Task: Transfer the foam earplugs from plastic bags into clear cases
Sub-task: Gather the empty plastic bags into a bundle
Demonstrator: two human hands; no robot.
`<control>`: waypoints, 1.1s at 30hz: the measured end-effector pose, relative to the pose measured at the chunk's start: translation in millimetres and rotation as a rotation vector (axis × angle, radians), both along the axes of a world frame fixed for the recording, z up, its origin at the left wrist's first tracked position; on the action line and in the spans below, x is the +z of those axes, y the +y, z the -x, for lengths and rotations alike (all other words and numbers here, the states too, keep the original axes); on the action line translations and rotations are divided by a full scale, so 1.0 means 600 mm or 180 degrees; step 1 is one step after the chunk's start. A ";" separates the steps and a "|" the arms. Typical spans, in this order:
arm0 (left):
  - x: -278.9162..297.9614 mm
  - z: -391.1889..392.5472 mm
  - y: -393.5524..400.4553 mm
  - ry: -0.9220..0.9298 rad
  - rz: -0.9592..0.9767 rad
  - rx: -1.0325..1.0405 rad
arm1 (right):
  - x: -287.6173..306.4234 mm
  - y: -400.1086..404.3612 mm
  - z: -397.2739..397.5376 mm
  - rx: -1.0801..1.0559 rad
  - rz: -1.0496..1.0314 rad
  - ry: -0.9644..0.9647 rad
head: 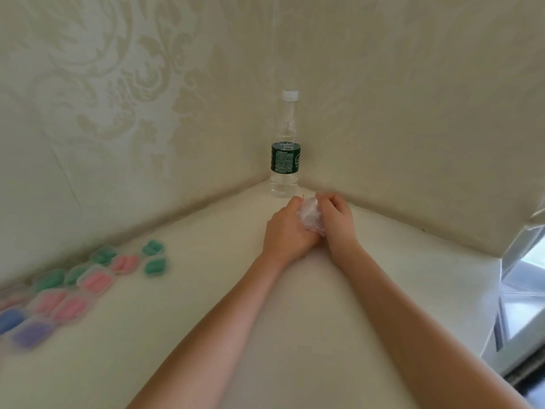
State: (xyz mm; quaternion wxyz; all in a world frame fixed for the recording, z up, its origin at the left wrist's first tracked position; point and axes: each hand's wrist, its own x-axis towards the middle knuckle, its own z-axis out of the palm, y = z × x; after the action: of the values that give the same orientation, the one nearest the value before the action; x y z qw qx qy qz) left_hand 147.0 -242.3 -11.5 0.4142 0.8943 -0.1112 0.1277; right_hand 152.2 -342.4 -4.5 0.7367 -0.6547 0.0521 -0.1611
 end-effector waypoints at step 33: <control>0.014 0.271 0.021 -0.0652 -0.0401 -0.1089 | 0.002 -0.007 0.302 0.1396 -0.2669 0.0941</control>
State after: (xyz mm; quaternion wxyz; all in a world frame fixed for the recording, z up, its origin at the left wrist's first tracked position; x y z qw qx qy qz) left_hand -15.8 -229.4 -3.0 0.3596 0.8689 -0.3107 0.1386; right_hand -29.0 -346.5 -3.5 0.9379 -0.3133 0.0773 0.1271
